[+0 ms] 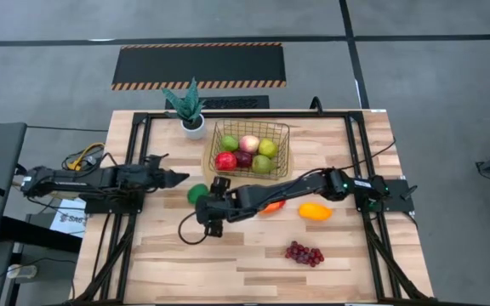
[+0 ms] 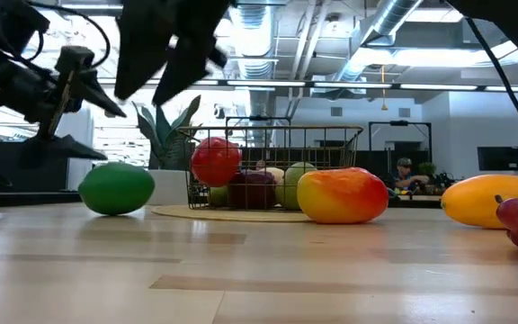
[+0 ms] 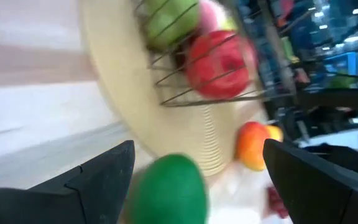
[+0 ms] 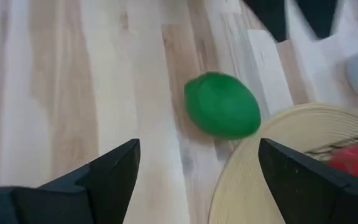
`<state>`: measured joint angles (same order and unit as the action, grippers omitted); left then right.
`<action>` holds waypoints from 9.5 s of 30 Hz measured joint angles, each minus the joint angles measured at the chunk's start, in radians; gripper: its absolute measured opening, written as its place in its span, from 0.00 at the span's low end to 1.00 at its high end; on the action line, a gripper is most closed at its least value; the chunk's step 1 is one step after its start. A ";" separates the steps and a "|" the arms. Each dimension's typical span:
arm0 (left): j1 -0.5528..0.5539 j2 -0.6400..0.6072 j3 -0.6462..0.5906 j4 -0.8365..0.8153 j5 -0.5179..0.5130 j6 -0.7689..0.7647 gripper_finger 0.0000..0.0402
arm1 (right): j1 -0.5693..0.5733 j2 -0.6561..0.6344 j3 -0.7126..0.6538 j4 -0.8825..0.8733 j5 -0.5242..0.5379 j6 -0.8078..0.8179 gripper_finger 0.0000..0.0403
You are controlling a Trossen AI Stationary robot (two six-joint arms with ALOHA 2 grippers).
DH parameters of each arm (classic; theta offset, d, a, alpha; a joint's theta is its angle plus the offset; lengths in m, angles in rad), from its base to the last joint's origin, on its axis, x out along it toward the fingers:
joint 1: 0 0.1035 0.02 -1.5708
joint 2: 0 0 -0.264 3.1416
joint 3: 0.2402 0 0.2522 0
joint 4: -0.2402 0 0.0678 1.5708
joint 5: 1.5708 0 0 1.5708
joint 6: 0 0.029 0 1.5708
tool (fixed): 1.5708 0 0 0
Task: Build produce basket
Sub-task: Put the green lime into the wire basket
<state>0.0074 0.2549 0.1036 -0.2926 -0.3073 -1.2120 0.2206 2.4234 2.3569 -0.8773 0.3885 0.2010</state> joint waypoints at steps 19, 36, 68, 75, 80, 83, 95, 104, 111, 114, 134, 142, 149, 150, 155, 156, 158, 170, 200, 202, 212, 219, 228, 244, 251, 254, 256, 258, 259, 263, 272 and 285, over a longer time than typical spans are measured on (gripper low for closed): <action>-0.222 0.370 -0.005 0.156 -0.177 -0.268 0.54 | 0.057 -0.276 -0.029 -0.081 0.010 0.139 0.83; -0.404 0.934 0.011 0.830 -0.202 -0.458 0.48 | 0.107 -0.277 -0.029 -0.088 0.014 0.197 0.82; -0.565 0.616 0.305 0.052 -0.555 -0.426 0.48 | 0.123 -0.215 -0.030 -0.335 0.106 0.642 0.82; -0.396 0.610 0.291 -0.210 -0.499 -0.437 0.48 | 0.095 -0.214 -0.030 -0.328 0.109 0.664 0.82; -0.313 0.654 0.241 -0.111 -0.505 -0.371 0.48 | 0.083 -0.214 -0.030 -0.311 0.109 0.689 0.82; -0.260 0.691 0.203 0.017 -0.500 -0.276 0.48 | 0.084 -0.214 -0.030 -0.312 0.108 0.691 0.82; -0.122 1.002 0.166 0.451 -0.276 -0.042 0.48 | 0.100 -0.214 -0.030 -0.311 0.103 0.727 0.82; -0.201 1.212 0.168 0.730 -0.205 -0.107 0.48 | 0.139 -0.207 -0.028 -0.326 0.103 0.777 0.82; -0.260 1.221 0.268 0.735 -0.158 -0.113 0.48 | 0.167 -0.153 -0.030 -0.402 0.096 0.895 0.82; -0.268 1.221 0.305 0.731 -0.184 -0.070 0.48 | 0.159 -0.133 -0.027 -0.403 0.100 0.936 0.82; -0.291 1.220 0.339 0.723 -0.011 -0.029 0.48 | 0.408 -0.155 -0.060 -0.693 -0.079 1.302 0.82; -0.316 1.220 0.339 0.730 -0.010 0.004 0.55 | 0.390 -0.168 -0.093 -0.693 -0.081 1.055 0.82; -0.356 1.220 0.339 0.733 -0.008 -0.001 0.70 | 0.362 -0.167 -0.104 -0.694 -0.208 1.194 0.82; -0.361 1.220 0.339 0.733 -0.008 -0.001 0.72 | 0.366 -0.168 -0.104 -0.693 -0.212 1.229 0.82; -0.376 1.220 0.339 0.730 -0.008 -0.027 0.78 | 0.386 -0.193 -0.106 -0.694 -0.203 1.334 0.82; -0.377 1.220 0.339 0.730 -0.008 -0.035 0.78 | 0.389 -0.208 -0.104 -0.694 -0.203 1.342 0.82; -0.377 1.220 0.339 0.729 -0.008 -0.039 0.79 | 0.394 -0.242 -0.110 -0.693 -0.193 1.344 0.82; -0.377 1.220 0.339 0.722 0.035 -0.046 0.79 | 0.407 -0.708 -0.672 -0.611 -0.141 1.662 0.82; -0.376 1.219 0.339 0.710 0.040 -0.019 0.79 | 0.331 -0.451 -0.856 -0.172 -0.125 2.063 0.83; -0.377 1.219 0.338 0.707 0.040 -0.014 0.79 | 0.327 -0.428 -0.855 -0.148 -0.128 2.061 0.83; -0.374 1.219 0.338 0.689 0.041 -0.007 0.79 | 0.300 -0.399 -0.851 -0.157 -0.112 2.029 0.83; -0.370 1.219 0.338 0.693 0.044 -0.008 0.79 | 0.263 -0.392 -0.853 -0.165 -0.110 1.983 0.82; -0.370 1.219 0.338 0.693 0.060 -0.004 0.79 | 0.243 -0.391 -0.835 -0.170 -0.128 1.859 0.75; -0.354 1.219 0.338 0.693 0.076 -0.004 0.79 | 0.287 -0.520 -0.732 -0.087 -0.060 1.674 0.72; -0.354 1.219 0.339 0.693 0.075 -0.012 0.79 | 0.348 -0.696 -0.731 0.067 0.119 1.521 0.72; -0.354 1.219 0.339 0.693 0.072 -0.013 0.79 | 0.378 -0.762 -0.731 0.161 0.245 1.439 0.72; -0.354 1.219 0.339 0.694 0.066 -0.018 0.79 | 0.394 -0.796 -0.730 0.223 0.327 1.379 0.72; -0.354 1.219 0.339 0.693 0.063 -0.029 0.79 | 0.406 -0.826 -0.730 0.281 0.393 1.322 0.72; -0.354 1.219 0.339 0.695 0.061 -0.031 0.79 | 0.412 -0.838 -0.730 0.309 0.423 1.287 0.72; -0.354 1.219 0.339 0.695 0.059 -0.034 0.79 | 0.415 -0.873 -0.730 0.445 0.490 1.143 0.72; -0.354 1.219 0.339 0.694 0.049 -0.039 0.79 | 0.323 -0.940 -0.729 0.445 0.489 0.997 0.72; -0.345 1.219 0.339 0.632 0.092 -0.013 0.79 | -0.035 -0.900 -0.731 -0.059 0.287 0.951 0.72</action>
<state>-0.3375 1.4742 0.4427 0.3398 -0.2149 -1.2252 0.1856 1.5238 1.6257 -0.9364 0.6760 1.1523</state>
